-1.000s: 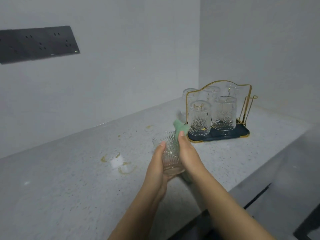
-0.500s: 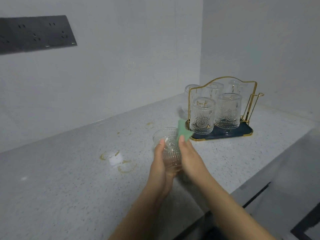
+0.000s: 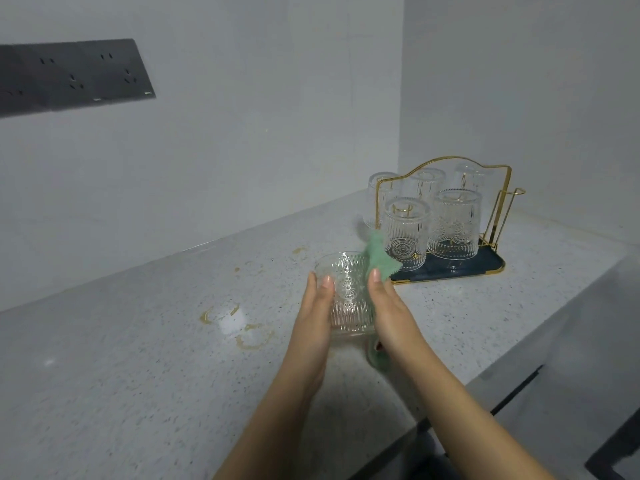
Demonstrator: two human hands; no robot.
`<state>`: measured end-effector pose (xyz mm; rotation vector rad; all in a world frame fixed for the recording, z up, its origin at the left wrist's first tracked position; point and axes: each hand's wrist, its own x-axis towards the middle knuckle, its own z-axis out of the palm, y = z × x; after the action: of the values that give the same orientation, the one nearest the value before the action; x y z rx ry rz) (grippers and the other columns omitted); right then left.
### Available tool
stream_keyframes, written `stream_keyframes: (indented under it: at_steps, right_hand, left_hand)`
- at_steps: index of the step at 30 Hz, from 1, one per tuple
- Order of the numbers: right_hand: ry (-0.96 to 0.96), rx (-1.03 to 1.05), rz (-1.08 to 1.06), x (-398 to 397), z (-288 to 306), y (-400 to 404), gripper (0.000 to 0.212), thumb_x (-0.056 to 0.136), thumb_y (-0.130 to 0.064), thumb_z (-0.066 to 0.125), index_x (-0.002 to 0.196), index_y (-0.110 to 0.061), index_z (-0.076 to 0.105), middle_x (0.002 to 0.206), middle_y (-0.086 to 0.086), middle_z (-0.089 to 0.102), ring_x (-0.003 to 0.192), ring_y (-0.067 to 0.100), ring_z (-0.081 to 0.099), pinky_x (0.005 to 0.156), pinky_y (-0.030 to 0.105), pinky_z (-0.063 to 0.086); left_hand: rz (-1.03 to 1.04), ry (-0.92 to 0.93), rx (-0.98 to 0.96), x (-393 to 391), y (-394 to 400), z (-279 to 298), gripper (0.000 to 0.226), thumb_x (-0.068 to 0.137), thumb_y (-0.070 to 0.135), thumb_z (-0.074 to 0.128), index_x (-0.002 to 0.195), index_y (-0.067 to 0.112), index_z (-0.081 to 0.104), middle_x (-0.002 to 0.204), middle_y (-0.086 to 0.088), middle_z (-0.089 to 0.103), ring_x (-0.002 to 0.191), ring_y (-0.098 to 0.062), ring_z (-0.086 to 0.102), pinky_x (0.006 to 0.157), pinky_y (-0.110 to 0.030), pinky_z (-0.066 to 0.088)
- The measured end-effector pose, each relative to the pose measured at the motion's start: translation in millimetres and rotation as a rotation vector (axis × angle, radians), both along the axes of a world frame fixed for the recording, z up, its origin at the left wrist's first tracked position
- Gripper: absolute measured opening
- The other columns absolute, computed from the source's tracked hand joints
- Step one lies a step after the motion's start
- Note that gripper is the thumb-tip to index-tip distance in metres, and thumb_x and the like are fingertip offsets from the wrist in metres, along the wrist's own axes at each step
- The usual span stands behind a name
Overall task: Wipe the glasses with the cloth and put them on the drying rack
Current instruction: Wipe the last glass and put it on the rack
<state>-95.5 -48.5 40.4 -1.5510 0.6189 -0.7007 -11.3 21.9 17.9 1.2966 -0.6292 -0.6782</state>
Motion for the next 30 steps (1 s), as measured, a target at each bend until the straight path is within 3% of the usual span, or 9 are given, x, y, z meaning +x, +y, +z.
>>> stream_keyframes:
  at_steps: [4, 8, 12, 16, 18, 22, 25, 29, 30]
  right_hand:
    - [-0.025, -0.147, 0.079, 3.6, -8.9, 12.3, 0.046, 0.096, -0.041, 0.022, 0.141, -0.036, 0.012, 0.132, -0.027, 0.021, 0.126, -0.012, 0.016, 0.100, 0.003, 0.015]
    - [-0.071, -0.163, 0.086, 9.1, -11.2, 11.4, 0.036, 0.095, -0.041, 0.024, 0.131, -0.045, 0.023, 0.126, -0.035, 0.029, 0.119, -0.020, 0.029, 0.096, -0.003, 0.021]
    - [-0.106, 0.115, -0.012, 16.2, -7.4, -3.0, 0.056, 0.093, -0.056, 0.024, 0.138, -0.026, 0.040, 0.134, -0.006, 0.048, 0.123, 0.010, 0.046, 0.109, 0.032, 0.035]
    - [-0.109, 0.038, 0.013, 12.9, -13.3, 15.8, 0.030, 0.098, -0.040, 0.024, 0.127, -0.041, 0.032, 0.113, -0.032, 0.045, 0.094, -0.028, 0.041, 0.078, -0.008, 0.032]
    - [-0.126, -0.040, 0.038, 14.8, -21.8, 24.4, 0.030, 0.096, -0.040, 0.026, 0.126, -0.044, 0.025, 0.116, -0.038, 0.036, 0.100, -0.036, 0.029, 0.081, -0.011, 0.024]
    - [-0.144, -0.073, 0.015, 18.4, -26.5, 25.9, 0.042, 0.091, -0.048, 0.026, 0.132, -0.041, 0.030, 0.126, -0.032, 0.040, 0.120, -0.017, 0.036, 0.098, 0.001, 0.026]
    - [-0.166, 0.088, -0.010, 24.5, -20.7, 10.4, 0.060, 0.090, -0.060, 0.029, 0.140, -0.028, 0.036, 0.136, -0.010, 0.047, 0.127, 0.008, 0.043, 0.109, 0.029, 0.034]
    - [-0.101, 0.354, -0.122, 30.1, -14.6, -13.7, 0.067, 0.091, -0.063, 0.028, 0.130, -0.014, 0.051, 0.124, 0.010, 0.060, 0.104, 0.024, 0.061, 0.071, 0.026, 0.053]
    - [-0.091, 0.350, -0.119, 29.3, -14.1, -13.0, 0.076, 0.084, -0.072, 0.029, 0.132, -0.018, 0.049, 0.127, 0.006, 0.058, 0.105, 0.022, 0.060, 0.076, 0.027, 0.054]
  left_hand:
    - [0.062, -0.055, 0.046, 1.9, 2.4, -3.0, 0.100, 0.070, 0.084, 0.053, 0.151, 0.028, 0.033, 0.155, 0.012, 0.035, 0.141, -0.007, 0.035, 0.119, -0.039, 0.026]
    - [0.017, 0.070, -0.073, 0.6, 3.1, -1.1, 0.066, 0.076, 0.042, 0.074, 0.133, 0.018, 0.053, 0.124, -0.006, 0.069, 0.115, -0.024, 0.066, 0.102, -0.049, 0.049]
    - [-0.073, 0.234, -0.142, -5.8, 1.2, 1.3, 0.055, 0.084, 0.034, 0.070, 0.132, 0.014, 0.053, 0.120, -0.010, 0.071, 0.109, -0.026, 0.069, 0.086, -0.039, 0.057]
    - [0.121, 0.180, -0.105, 2.5, -0.8, 1.9, 0.076, 0.076, 0.059, 0.069, 0.135, 0.014, 0.052, 0.129, -0.010, 0.065, 0.118, -0.027, 0.063, 0.102, -0.046, 0.049]
    - [0.210, 0.073, -0.022, 6.2, 0.3, 1.3, 0.094, 0.065, 0.079, 0.062, 0.137, 0.020, 0.049, 0.134, -0.004, 0.061, 0.123, -0.021, 0.060, 0.108, -0.047, 0.044]
    - [0.141, 0.078, 0.004, 5.2, 5.5, -1.6, 0.080, 0.069, 0.058, 0.077, 0.134, 0.020, 0.050, 0.127, -0.005, 0.066, 0.115, -0.024, 0.066, 0.102, -0.048, 0.049]
    - [0.020, 0.231, -0.087, 3.1, 5.0, -0.2, 0.055, 0.081, 0.027, 0.072, 0.131, 0.014, 0.053, 0.119, -0.010, 0.071, 0.109, -0.028, 0.069, 0.097, -0.048, 0.052]
    - [-0.029, 0.124, -0.041, -2.1, 1.7, 0.5, 0.048, 0.087, 0.033, 0.064, 0.130, 0.012, 0.059, 0.119, -0.007, 0.071, 0.109, -0.021, 0.069, 0.088, -0.035, 0.056]
    - [0.019, 0.066, -0.004, -1.7, 0.5, -1.2, 0.051, 0.087, 0.039, 0.065, 0.132, 0.016, 0.058, 0.124, -0.002, 0.069, 0.110, -0.016, 0.067, 0.090, -0.031, 0.055]
